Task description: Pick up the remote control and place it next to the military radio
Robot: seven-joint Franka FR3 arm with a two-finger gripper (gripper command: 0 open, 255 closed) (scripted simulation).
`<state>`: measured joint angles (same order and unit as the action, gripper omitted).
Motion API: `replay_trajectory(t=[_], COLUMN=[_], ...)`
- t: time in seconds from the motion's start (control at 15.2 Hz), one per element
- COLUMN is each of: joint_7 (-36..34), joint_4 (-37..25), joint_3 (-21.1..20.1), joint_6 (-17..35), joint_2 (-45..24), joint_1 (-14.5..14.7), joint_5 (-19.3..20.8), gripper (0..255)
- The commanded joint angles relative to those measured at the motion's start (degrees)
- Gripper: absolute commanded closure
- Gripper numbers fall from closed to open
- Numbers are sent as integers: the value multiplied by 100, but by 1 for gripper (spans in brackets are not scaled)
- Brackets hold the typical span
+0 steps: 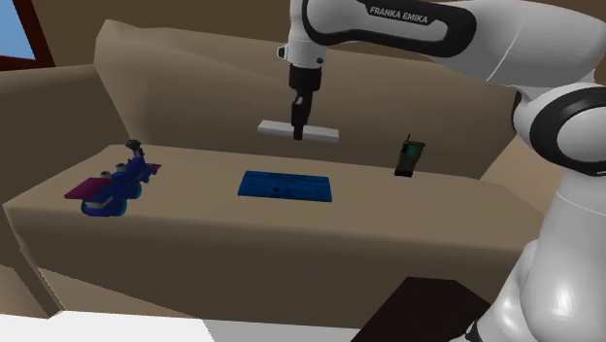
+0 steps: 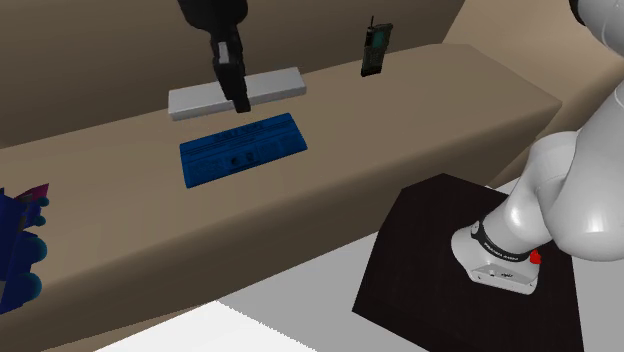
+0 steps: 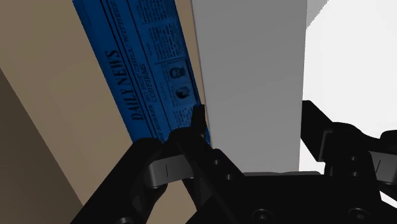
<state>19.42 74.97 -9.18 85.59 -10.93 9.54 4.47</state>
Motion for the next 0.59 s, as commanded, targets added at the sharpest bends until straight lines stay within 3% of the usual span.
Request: replay_trajectory(t=[0.0,0.53], joint_7=[258,1323], joint_4=[231,568], joint_3=[100,553], joint_6=[95,237], joint_2=[153,407], joint_1=[-169,-801], joint_5=[-41,-135], gripper=[255,255])
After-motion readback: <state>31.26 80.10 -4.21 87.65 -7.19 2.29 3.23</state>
